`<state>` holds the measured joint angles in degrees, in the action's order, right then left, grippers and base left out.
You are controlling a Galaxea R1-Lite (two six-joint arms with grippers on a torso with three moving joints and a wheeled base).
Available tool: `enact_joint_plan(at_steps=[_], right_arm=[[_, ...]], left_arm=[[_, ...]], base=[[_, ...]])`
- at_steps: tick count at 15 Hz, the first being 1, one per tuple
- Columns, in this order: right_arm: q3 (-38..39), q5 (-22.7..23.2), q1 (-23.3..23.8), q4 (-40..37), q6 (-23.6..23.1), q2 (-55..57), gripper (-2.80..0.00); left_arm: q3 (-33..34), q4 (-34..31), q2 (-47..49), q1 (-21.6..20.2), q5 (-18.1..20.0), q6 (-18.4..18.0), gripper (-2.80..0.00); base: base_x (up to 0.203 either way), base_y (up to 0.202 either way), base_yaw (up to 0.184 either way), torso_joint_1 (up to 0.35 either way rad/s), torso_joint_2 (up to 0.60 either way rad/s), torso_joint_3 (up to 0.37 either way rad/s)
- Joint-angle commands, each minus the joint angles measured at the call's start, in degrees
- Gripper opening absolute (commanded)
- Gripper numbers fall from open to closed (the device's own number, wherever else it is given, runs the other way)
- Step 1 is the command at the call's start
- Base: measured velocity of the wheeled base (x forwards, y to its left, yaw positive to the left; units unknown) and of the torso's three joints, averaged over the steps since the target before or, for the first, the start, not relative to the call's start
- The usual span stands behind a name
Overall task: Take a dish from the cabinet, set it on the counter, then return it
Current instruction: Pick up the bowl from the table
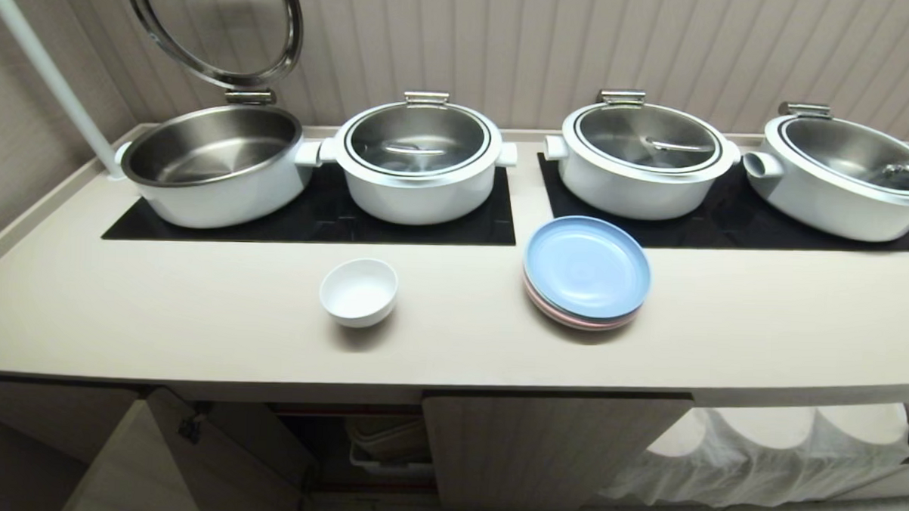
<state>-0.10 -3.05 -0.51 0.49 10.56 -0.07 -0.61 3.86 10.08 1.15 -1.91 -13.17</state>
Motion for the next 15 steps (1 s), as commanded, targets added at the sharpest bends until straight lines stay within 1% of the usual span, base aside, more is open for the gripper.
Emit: enact_joint_plan(at_steps=[1,3,9,10,12,13,15], right_arm=[[0.0,0.0,0.0,0.0,0.1,0.1,-2.80],[0.0,0.0,0.0,0.0,0.1,0.1,-2.80],[0.0,0.0,0.0,0.0,0.1,0.1,-2.80],[0.0,0.0,0.0,0.0,0.1,0.1,-2.80],[0.0,0.0,0.0,0.0,0.1,0.1,-2.80],[0.0,0.0,0.0,0.0,0.1,0.1,-2.80],[0.0,0.0,0.0,0.0,0.1,0.1,-2.80]], left_arm=[[0.6,-1.2,-9.8,-1.0,2.0,-0.5,-2.80],[0.6,-1.4,-10.1,-1.1,2.8,-0.2,-2.80],[0.6,-1.5,-10.1,-1.1,3.0,1.0,-2.80],[0.6,-1.6,-10.1,-1.1,3.5,2.7,-2.80],[0.6,-3.4,-10.1,-1.1,3.9,10.4,-2.80],[0.6,-3.7,-10.1,-1.1,3.0,13.5,-2.80],[0.6,-3.8,-10.1,-1.1,2.9,13.4,-2.80]], base=[[0.000,0.000,0.000,0.000,0.00,0.000],[0.000,0.000,0.000,0.000,0.00,0.000],[0.000,0.000,0.000,0.000,0.00,0.000],[0.000,0.000,0.000,0.000,0.00,0.000],[0.000,0.000,0.000,0.000,0.00,0.000],[0.000,0.000,0.000,0.000,0.00,0.000],[0.000,0.000,0.000,0.000,0.00,0.000]])
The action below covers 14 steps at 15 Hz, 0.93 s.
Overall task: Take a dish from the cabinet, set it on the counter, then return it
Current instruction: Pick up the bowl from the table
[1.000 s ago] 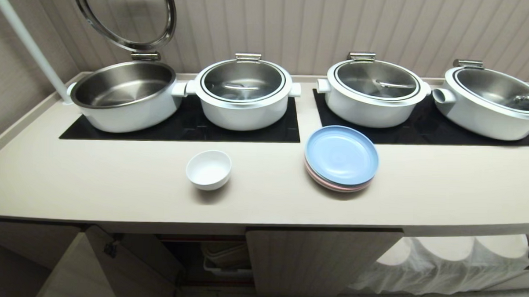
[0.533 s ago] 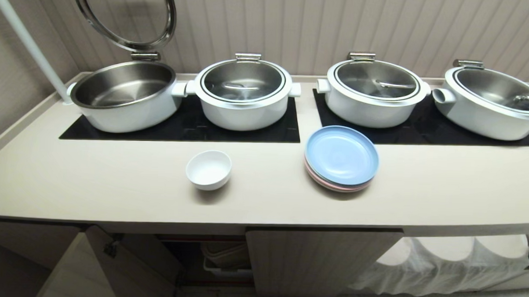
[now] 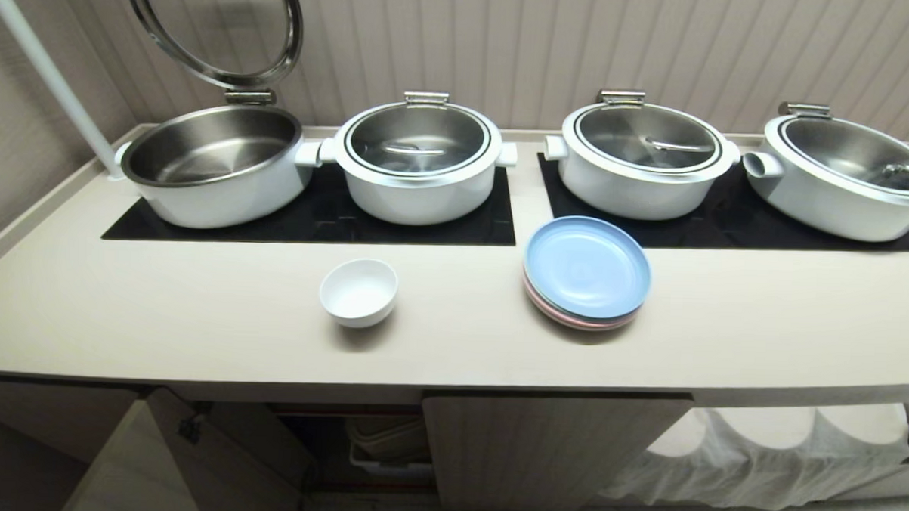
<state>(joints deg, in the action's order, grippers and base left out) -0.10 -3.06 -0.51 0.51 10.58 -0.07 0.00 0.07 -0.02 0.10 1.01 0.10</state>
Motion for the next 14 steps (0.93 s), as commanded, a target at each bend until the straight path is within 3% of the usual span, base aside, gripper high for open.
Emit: enact_joint_plan(at_steps=[1,14], right_arm=[[0.0,0.0,0.0,0.0,0.1,0.1,-2.80],[0.0,0.0,0.0,0.0,0.1,0.1,-2.80]], left_arm=[[0.0,0.0,0.0,0.0,0.0,0.2,-2.80],[-0.2,-0.5,0.0,0.0,0.0,-0.2,-2.80]], base=[[0.000,0.000,0.000,0.000,0.00,0.000],[0.000,0.000,0.000,0.000,0.00,0.000]])
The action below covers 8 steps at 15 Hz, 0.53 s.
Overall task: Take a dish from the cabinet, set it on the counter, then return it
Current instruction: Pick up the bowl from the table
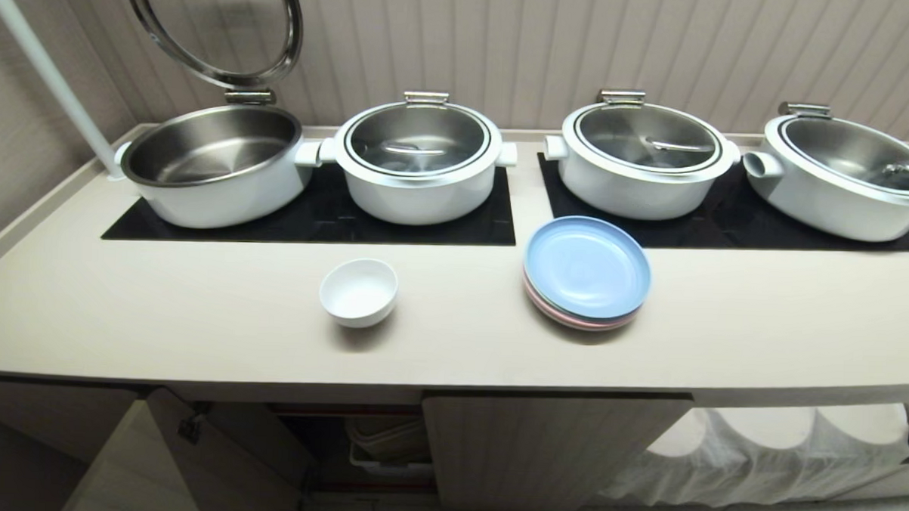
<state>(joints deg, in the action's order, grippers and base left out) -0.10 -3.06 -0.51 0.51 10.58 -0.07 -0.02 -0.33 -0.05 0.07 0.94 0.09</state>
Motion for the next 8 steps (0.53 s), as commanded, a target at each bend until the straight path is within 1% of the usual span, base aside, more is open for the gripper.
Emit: enact_joint_plan(at_steps=[1,8], right_arm=[[0.0,0.0,0.0,0.0,0.1,0.1,-2.80],[0.0,0.0,0.0,0.0,0.1,0.1,-2.80]], left_arm=[[-0.2,-0.3,0.0,0.0,0.1,-0.3,-2.80],[-0.9,-0.3,0.0,0.0,0.3,-0.6,-2.80]], base=[[0.000,0.000,0.000,0.000,0.00,0.000],[0.000,0.000,0.000,0.000,0.00,0.000]])
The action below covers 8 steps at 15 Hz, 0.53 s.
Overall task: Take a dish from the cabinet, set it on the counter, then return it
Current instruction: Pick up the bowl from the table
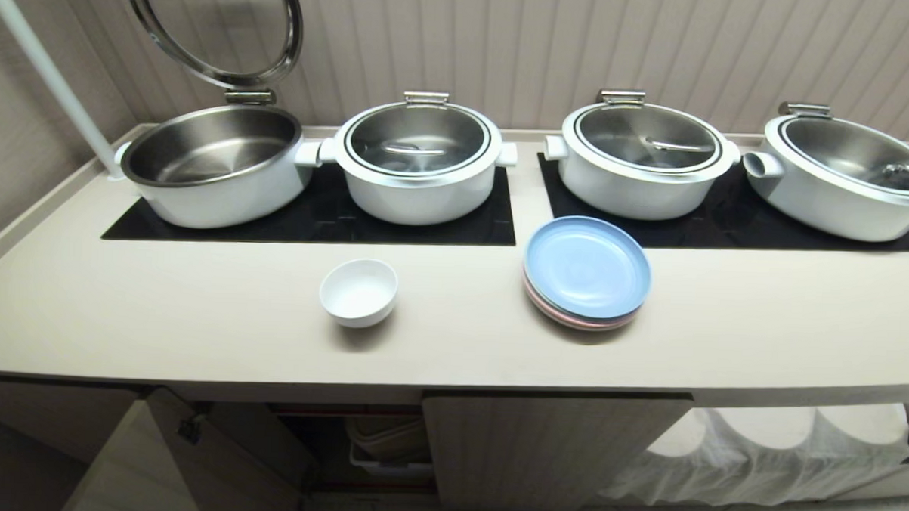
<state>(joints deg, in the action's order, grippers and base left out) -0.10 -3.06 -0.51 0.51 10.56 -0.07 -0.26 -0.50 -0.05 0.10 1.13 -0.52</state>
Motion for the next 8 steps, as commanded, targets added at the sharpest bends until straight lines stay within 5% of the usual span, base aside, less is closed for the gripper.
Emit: enact_joint_plan(at_steps=[1,8], right_arm=[[0.0,0.0,0.0,0.0,0.1,0.1,-2.80],[0.0,0.0,0.0,0.0,0.1,0.1,-2.80]], left_arm=[[-1.1,-0.3,0.0,0.0,0.2,0.0,-2.80],[-11.7,-13.1,0.1,0.0,5.5,0.1,-2.80]], base=[[0.000,0.000,0.000,0.000,0.00,0.000],[0.000,0.000,0.000,0.000,0.00,0.000]])
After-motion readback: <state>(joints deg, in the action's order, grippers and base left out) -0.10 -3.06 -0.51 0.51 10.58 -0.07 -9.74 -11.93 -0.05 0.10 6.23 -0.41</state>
